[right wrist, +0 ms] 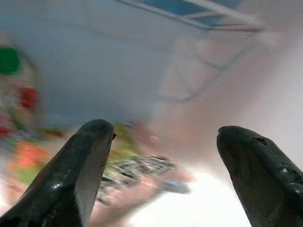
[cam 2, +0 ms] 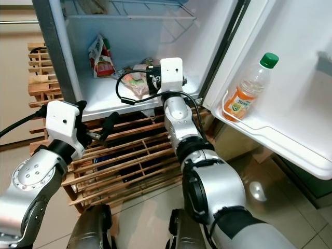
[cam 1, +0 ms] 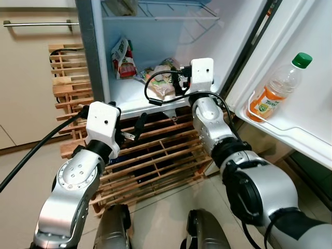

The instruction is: Restocking fridge

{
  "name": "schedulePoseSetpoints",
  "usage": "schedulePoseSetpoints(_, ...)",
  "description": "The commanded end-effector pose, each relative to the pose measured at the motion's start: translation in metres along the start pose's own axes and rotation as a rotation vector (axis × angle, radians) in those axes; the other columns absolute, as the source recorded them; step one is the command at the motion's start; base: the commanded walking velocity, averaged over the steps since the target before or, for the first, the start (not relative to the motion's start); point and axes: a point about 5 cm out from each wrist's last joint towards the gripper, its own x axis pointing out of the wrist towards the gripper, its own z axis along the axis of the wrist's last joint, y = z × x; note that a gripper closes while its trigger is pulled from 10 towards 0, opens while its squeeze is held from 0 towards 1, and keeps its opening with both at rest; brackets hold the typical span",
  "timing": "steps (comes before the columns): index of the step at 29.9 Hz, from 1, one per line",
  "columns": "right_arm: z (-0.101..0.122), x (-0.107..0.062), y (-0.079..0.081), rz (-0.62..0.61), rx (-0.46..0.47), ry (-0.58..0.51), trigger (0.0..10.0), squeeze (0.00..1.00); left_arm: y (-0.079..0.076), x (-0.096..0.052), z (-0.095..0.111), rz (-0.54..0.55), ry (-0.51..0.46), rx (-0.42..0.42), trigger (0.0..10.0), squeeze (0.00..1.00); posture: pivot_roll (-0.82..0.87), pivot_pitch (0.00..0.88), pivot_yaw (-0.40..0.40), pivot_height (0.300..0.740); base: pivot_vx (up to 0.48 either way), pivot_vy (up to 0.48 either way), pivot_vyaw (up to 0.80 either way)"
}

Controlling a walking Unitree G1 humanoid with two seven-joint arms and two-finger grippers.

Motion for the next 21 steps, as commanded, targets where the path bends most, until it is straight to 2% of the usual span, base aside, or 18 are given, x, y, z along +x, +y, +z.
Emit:
schedulePoseSetpoints(1,-0.013,-0.014,-0.032,-0.107,-0.066,-0.022,10.0,0.0,0.004,0.008,0.002,0.003,-0.015,-0.005,10.0,0.0,0.05,0.0,-0.09,0.625,0.0,0.0,0.0)
schedulePoseSetpoints(3,-0.023,-0.027,-0.046,-0.143,-0.088,-0.023,10.0,0.0,0.002,0.014,0.001,-0.026,-0.014,0.015,10.0,0.0,0.02,0.0,-0.082,0.625,0.0,0.0,0.0)
schedulePoseSetpoints(4,-0.023,-0.027,-0.046,-0.143,-0.088,-0.023,10.0,0.0,0.002,0.014,0.001,-0.026,-0.014,0.015,10.0,0.0,0.02,0.0,-0.082,0.625,0.0,0.0,0.0)
schedulePoseSetpoints(6,-0.028,-0.039,-0.057,-0.173,-0.113,-0.038,10.0,0.0,-0.003,0.02,0.0,-0.054,-0.009,0.027,10.0,0.0,-0.02,0.0,-0.073,0.625,0.0,0.0,0.0)
schedulePoseSetpoints(10,-0.023,-0.071,-0.076,-0.246,-0.19,-0.102,10.0,0.0,-0.017,0.039,0.0,-0.112,-0.03,0.036,10.0,0.0,-0.1,0.0,-0.052,0.625,0.0,0.0,0.0)
schedulePoseSetpoints(11,-0.023,-0.071,-0.076,-0.246,-0.19,-0.102,10.0,0.0,-0.017,0.039,0.0,-0.112,-0.03,0.036,10.0,0.0,-0.1,0.0,-0.052,0.625,0.0,0.0,0.0)
schedulePoseSetpoints(13,-0.021,-0.086,-0.078,-0.257,-0.211,-0.105,10.0,0.0,-0.025,0.051,0.001,-0.15,-0.043,0.059,10.0,0.0,-0.12,0.0,-0.046,0.625,0.0,0.0,0.0)
schedulePoseSetpoints(14,-0.022,-0.093,-0.077,-0.254,-0.209,-0.091,10.0,0.0,-0.032,0.059,0.003,-0.172,-0.05,0.057,10.0,0.0,-0.14,0.0,-0.042,0.625,0.0,0.0,0.0)
schedulePoseSetpoints(15,-0.022,-0.093,-0.077,-0.254,-0.209,-0.091,10.0,0.0,-0.032,0.059,0.003,-0.172,-0.05,0.057,10.0,0.0,-0.14,0.0,-0.042,0.625,0.0,0.0,0.0)
schedulePoseSetpoints(18,-0.024,-0.106,-0.067,-0.223,-0.192,-0.06,10.0,0.0,-0.047,0.078,0.004,-0.214,-0.055,0.056,10.0,0.0,-0.16,0.0,-0.039,0.625,0.0,0.0,0.0)
schedulePoseSetpoints(20,-0.02,-0.109,-0.051,-0.14,-0.127,-0.058,10.0,0.0,-0.053,0.091,0.003,-0.205,-0.045,0.041,10.0,0.0,-0.17,0.0,-0.037,0.625,0.0,0.0,0.0)
schedulePoseSetpoints(21,-0.014,-0.113,-0.037,-0.056,-0.068,-0.068,10.0,0.0,-0.054,0.103,0.001,-0.171,-0.027,0.016,10.0,0.0,-0.18,0.0,-0.036,0.625,0.0,0.0,0.0)
